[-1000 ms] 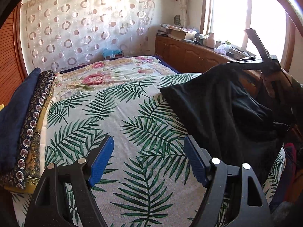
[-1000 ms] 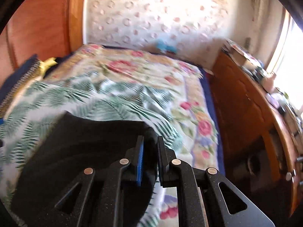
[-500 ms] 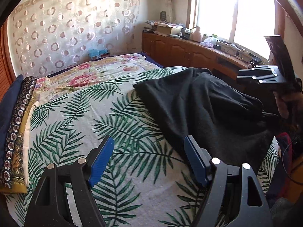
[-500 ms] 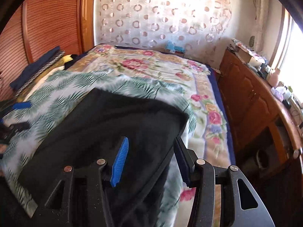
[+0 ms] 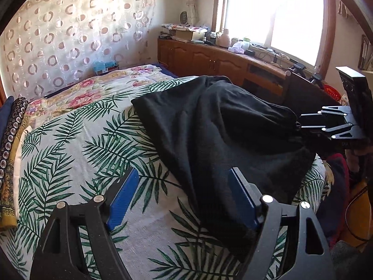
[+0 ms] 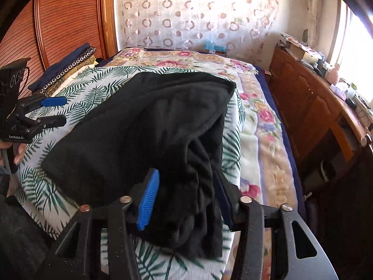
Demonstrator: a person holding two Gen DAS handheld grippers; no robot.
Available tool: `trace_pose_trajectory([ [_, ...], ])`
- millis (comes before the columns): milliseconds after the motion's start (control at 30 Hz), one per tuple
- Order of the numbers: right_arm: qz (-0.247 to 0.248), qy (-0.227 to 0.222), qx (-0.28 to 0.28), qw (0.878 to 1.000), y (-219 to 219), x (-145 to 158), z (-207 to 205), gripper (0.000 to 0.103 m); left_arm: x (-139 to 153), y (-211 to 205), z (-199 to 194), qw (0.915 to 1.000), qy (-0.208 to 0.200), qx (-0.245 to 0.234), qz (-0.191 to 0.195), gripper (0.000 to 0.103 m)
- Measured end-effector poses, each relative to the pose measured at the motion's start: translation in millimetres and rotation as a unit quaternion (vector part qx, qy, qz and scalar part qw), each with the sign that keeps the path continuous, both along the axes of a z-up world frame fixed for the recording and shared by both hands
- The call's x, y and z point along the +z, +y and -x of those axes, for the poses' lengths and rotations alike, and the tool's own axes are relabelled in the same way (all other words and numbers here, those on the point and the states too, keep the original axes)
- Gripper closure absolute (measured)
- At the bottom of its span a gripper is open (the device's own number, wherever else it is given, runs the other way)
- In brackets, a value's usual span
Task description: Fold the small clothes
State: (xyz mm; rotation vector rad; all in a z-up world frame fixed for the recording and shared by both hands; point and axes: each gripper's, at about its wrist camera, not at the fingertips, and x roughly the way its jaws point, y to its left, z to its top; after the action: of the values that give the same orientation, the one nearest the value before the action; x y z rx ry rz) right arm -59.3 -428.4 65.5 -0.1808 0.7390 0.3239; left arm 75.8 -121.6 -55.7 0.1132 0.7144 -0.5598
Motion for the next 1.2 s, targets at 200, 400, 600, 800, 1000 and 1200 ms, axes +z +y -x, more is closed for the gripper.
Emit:
trace_pose_trajectory([
  [200, -0.010, 0.015, -0.002, 1.000, -6.4, -7.8, 7.1, 0.080, -3.0, -7.7, -1.5, 0.9997, 0.016, -0.019, -0.006, 0.022],
  [400, -0.006, -0.001, 0.013, 1.000, -4.2, -1.5, 26.9, 0.094, -12.6, -11.1, -6.0, 0.9991, 0.033, -0.022, -0.014, 0.020],
  [600, -0.016, 0.000, -0.001, 1.000, -17.0, -1.5, 43.9, 0.095, -16.0, -7.9, -4.6, 0.9989, 0.039, -0.019, -0.016, 0.020],
  [800, -0.013, 0.013, -0.012, 1.000, -13.8, -17.3, 45.0, 0.094, -20.5, -9.3, 1.6, 0.9984, 0.045, -0.023, -0.025, 0.020],
  [1000, -0.028, -0.017, -0.036, 0.999, -20.5, -15.6, 44.8, 0.067, -25.8, -11.6, 7.0, 0.9979, 0.050, -0.026, -0.033, 0.020],
  [1200, -0.064, -0.010, -0.061, 0.996, -24.9, -38.0, 32.4, 0.050, -28.3, -11.3, 9.2, 0.9975, 0.057, -0.027, -0.032, 0.020],
])
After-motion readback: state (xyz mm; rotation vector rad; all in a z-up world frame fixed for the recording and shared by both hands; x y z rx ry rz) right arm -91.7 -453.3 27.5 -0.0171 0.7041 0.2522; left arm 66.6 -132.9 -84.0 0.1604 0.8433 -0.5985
